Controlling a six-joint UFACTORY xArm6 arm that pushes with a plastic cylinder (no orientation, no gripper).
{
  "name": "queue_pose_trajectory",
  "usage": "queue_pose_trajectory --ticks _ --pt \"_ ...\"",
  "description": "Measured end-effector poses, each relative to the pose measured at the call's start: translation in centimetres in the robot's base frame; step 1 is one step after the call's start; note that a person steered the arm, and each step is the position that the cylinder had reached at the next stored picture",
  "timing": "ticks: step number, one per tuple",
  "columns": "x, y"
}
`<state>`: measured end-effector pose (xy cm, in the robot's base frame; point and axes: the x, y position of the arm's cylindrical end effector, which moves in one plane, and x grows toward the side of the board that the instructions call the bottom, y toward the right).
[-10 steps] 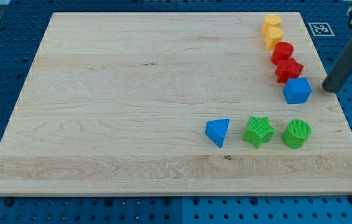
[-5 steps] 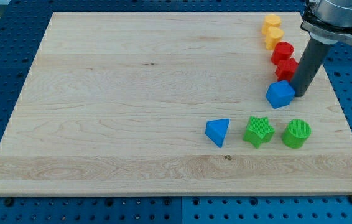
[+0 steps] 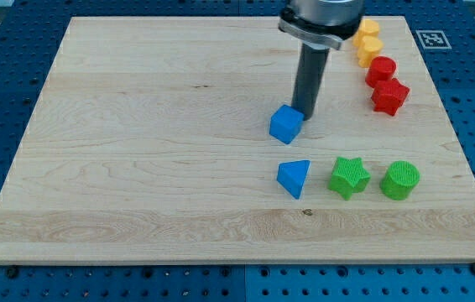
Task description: Move the blue cube to the left side of the blue triangle
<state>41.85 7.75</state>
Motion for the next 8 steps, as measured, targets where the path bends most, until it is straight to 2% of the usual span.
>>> queue_pose_trajectory --ticks 2,4,6,8 --pt "2.0 -0.9" --pt "2.0 -6.2" --pt "2.1 -6.6" --pt "3.9 -6.5"
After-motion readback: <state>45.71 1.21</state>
